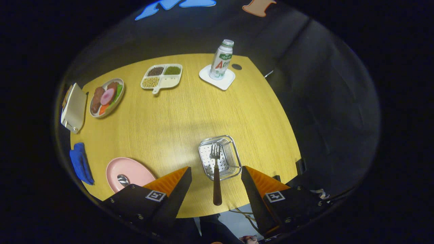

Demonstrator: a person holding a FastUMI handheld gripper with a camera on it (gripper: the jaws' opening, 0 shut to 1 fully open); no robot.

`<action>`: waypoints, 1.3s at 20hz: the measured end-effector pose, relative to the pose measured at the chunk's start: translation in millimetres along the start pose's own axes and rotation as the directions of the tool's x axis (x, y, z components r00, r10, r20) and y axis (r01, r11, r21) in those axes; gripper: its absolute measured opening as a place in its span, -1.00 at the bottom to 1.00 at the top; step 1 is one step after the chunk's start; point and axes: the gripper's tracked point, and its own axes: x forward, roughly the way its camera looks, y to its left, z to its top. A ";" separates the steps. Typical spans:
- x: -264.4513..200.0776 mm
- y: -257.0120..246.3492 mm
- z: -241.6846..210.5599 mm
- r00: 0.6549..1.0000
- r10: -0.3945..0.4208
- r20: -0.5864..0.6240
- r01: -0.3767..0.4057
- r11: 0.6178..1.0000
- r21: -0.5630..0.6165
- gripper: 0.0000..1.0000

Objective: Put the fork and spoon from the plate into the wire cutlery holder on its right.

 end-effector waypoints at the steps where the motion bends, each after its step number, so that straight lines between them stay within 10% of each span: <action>1: -6.9 0.3 12.7 0.998 0.001 0.069 -0.001 1.000 0.009 0.82; 10: -91.0 8.3 97.0 0.839 0.026 0.544 -0.071 0.995 0.063 0.81; 26: -149.5 158.7 88.8 0.726 0.288 0.625 -0.273 0.954 -0.122 0.81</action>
